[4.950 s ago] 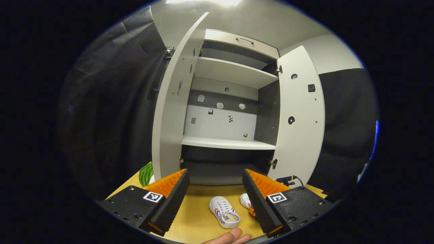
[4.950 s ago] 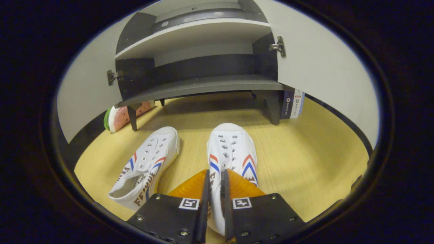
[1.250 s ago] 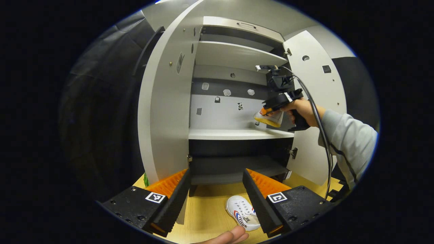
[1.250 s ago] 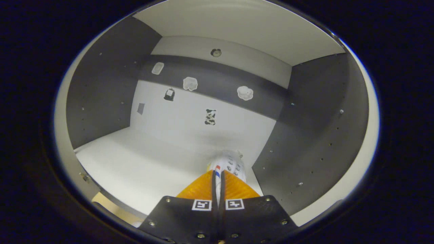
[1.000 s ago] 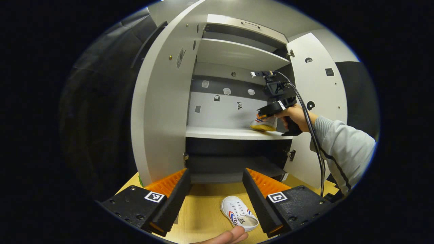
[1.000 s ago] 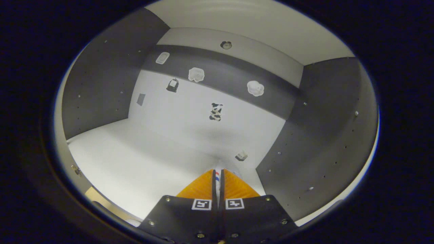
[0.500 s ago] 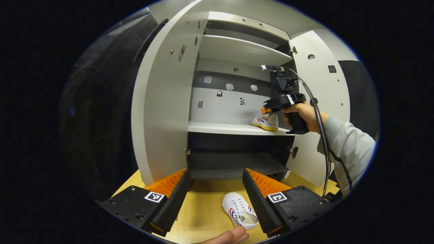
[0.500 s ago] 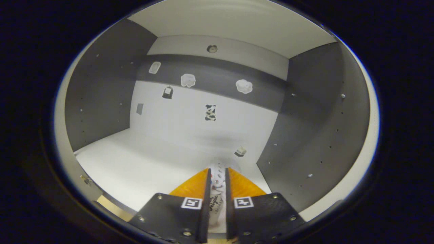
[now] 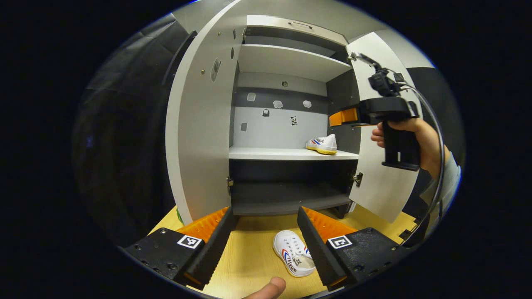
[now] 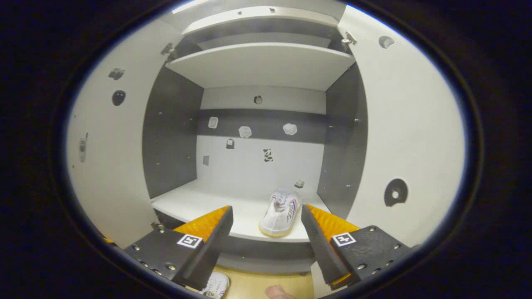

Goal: Grab one shoe with the right hand and put it into the shoe cabinet, grab the other shoe with the left hand and put it into the shoe cabinet; then close the right door with the right hand and the left door with the left hand.

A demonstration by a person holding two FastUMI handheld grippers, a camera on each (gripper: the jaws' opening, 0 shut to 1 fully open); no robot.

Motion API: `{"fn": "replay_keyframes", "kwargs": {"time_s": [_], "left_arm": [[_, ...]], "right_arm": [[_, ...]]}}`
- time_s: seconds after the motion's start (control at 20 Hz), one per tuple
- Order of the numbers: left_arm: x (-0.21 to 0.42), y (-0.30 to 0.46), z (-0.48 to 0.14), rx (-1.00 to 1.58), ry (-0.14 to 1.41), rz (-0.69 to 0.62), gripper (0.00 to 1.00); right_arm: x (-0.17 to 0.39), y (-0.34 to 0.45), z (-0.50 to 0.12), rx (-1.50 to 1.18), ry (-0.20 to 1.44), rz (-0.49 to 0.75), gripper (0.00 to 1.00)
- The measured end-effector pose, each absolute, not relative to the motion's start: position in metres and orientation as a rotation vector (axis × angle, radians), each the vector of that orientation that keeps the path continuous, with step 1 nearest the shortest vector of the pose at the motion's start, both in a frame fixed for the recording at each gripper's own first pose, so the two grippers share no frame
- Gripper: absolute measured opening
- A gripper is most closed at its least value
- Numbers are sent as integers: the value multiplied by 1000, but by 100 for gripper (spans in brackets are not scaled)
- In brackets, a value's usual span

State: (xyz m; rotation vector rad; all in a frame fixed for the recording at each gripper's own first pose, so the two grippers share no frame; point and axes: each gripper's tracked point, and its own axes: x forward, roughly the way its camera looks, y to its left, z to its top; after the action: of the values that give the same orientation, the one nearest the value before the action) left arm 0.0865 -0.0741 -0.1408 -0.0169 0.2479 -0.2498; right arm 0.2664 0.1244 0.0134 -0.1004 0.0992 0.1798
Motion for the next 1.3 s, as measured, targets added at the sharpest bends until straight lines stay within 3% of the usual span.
{"fn": "replay_keyframes", "kwargs": {"time_s": [0.35,0.6,1.0,1.3], "left_arm": [[85,-69,-155,-13,267,-225,92],[81,-74,-182,-29,330,-242,96],[89,-97,-270,-60,441,-295,96],[106,-114,-342,-40,580,-308,96]], "right_arm": [[123,111,26,6,-58,164,97],[59,101,5,6,-82,146,97],[20,80,-46,10,-71,89,96],[28,48,-73,35,-73,21,97]]}}
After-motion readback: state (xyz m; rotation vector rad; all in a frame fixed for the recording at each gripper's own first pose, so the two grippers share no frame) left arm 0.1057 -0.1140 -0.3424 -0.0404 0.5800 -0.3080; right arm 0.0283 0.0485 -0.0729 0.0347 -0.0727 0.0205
